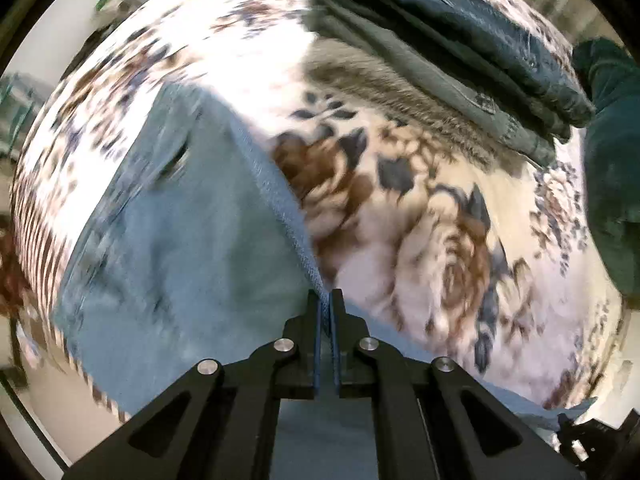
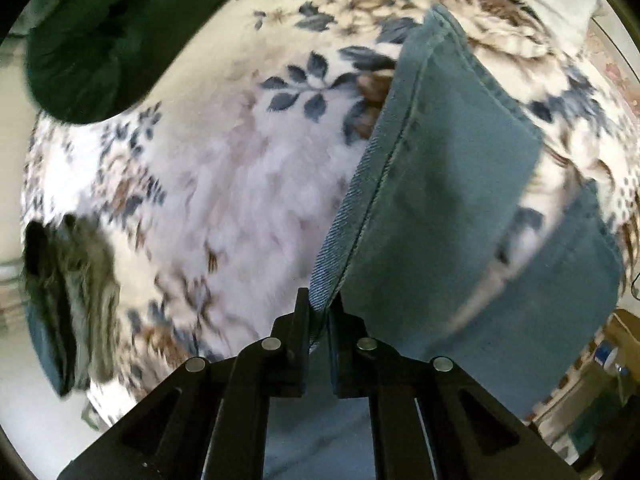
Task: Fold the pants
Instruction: 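Lift the hems with both grippers and fold them over toward the waistband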
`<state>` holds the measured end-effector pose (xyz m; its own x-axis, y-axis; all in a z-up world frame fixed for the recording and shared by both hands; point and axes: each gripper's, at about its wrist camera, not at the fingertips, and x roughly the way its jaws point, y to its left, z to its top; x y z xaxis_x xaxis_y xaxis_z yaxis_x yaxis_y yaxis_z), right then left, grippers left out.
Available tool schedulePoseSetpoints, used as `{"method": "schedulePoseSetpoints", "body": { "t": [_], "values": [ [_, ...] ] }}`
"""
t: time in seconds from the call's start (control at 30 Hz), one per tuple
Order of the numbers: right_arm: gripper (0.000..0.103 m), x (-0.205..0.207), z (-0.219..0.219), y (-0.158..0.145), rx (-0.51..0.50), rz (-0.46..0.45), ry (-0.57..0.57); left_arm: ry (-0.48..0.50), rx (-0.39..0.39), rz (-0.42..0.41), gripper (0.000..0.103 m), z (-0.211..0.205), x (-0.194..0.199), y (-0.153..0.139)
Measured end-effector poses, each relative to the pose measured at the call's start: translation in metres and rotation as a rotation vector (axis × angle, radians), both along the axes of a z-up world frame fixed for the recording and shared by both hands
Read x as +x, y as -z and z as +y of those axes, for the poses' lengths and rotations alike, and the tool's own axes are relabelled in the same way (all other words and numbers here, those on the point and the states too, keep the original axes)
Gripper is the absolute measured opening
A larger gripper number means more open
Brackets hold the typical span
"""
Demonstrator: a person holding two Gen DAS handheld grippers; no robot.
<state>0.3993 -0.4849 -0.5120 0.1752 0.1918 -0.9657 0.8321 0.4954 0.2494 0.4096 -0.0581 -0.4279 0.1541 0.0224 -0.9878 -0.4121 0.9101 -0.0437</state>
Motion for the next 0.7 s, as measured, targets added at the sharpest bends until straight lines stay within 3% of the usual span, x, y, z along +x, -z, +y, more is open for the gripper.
{"method": "schedulePoseSetpoints", "body": {
  "t": [0.2, 0.3, 0.47, 0.57, 0.7],
  "values": [
    [0.007, -0.125, -0.017, -0.034, 0.009, -0.009, -0.045, -0.028, -0.033, -0.046, 0.002, 0.017, -0.100, -0.011],
    [0.007, -0.175, -0.018, -0.026, 0.017, 0.020, -0.064, -0.058, -0.037, -0.026, 0.002, 0.030, -0.154, 0.000],
    [0.007, -0.233, -0.018, 0.010, 0.027, 0.076, -0.075, -0.129, -0.048, 0.022, 0.002, 0.039, -0.211, 0.048],
    [0.007, -0.251, -0.019, 0.034, 0.011, 0.092, -0.092, -0.155, -0.063, 0.041, 0.002, 0.041, -0.225, 0.083],
    [0.008, -0.265, -0.018, 0.065, 0.011, 0.072, -0.166, -0.111, -0.045, 0.051, 0.004, 0.037, -0.228, 0.106]
  ]
}}
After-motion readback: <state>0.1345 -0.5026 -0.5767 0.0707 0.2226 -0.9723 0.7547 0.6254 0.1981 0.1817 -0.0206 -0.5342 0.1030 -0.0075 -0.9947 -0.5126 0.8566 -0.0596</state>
